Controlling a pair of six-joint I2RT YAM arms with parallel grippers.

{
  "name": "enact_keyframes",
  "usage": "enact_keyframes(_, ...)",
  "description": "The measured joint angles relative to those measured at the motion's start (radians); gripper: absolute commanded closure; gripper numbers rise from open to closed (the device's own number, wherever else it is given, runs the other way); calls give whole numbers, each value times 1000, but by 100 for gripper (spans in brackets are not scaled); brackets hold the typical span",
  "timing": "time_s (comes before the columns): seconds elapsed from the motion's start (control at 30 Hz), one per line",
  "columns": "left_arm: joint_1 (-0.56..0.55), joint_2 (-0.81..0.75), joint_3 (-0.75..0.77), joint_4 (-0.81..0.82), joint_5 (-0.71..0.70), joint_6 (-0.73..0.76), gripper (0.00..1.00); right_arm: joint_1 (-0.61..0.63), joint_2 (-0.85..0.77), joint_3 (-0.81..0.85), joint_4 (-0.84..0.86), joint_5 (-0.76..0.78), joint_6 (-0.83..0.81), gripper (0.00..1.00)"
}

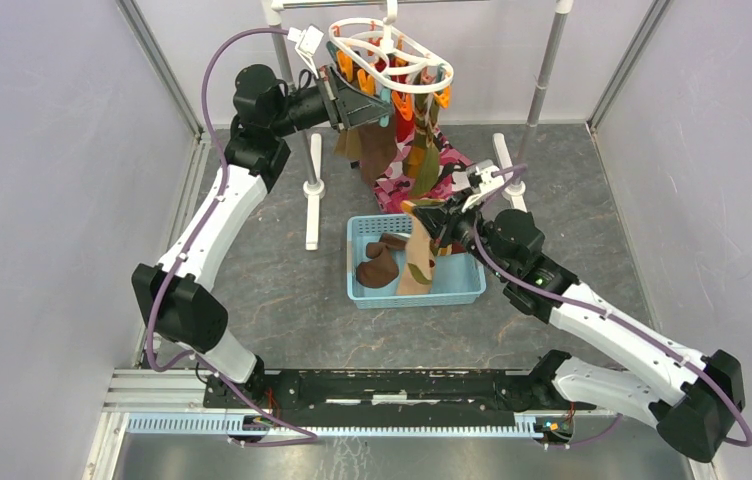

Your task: Remove the socks clipped to the hanger

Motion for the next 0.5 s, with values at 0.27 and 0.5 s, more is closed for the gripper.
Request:
enact_keyframes(0.27,-27,-17,23,-119,-19,117,98,-3,-3,-37,-306,195,-61,29)
enact_keyframes(0.5,-32,-17,47,-171,-29,157,98,-8,9,13,-500,242,-79,10)
